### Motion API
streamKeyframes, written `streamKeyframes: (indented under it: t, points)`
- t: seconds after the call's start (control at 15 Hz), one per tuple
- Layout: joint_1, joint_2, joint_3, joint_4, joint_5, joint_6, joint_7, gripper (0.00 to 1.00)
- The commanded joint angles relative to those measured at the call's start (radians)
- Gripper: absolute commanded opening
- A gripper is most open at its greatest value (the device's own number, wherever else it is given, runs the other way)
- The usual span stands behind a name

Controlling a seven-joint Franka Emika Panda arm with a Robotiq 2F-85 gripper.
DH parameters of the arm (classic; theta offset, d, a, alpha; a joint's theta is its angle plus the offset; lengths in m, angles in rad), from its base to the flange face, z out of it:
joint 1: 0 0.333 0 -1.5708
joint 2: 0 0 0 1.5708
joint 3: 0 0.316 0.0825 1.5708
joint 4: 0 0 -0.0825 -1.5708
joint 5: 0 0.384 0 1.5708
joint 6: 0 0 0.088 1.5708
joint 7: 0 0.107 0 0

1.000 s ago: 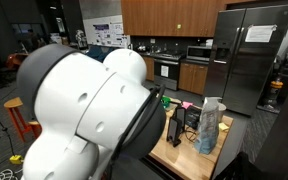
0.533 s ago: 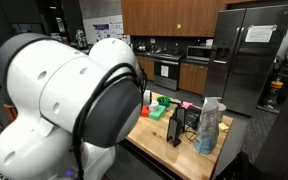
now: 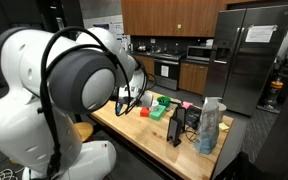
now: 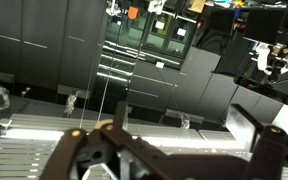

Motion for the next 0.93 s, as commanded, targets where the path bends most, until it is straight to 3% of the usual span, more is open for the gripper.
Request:
streamKeyframes:
  t: [0.0,0.07,0.13,0.2,0.4,0.53,0.6,0.67,0.87]
  points:
    - [0.084,-0.094,-0.074,0.026,0.056,0.036,0.004,1.00]
    - [0.088,-0.071,-0.082,0.022,0.101,0.037,0.009,1.00]
    - [-0.135,0.083,0.105,0.004,0.226,-0.069,0.016,1.00]
    - [-0.167,0.048,0.144,0.025,0.168,-0.102,0.011,1.00]
    - [-0.309,0.100,0.258,-0.005,0.236,-0.122,0.020,1.00]
    - [-0.318,0.106,0.284,-0.003,0.247,-0.100,0.022,1.00]
    - [-0.158,0.024,0.139,-0.002,0.224,-0.032,0.022,1.00]
    - [-0.196,-0.008,0.167,0.009,0.213,-0.034,0.019,1.00]
    - [-0.186,-0.090,0.163,0.058,0.177,-0.040,0.013,1.00]
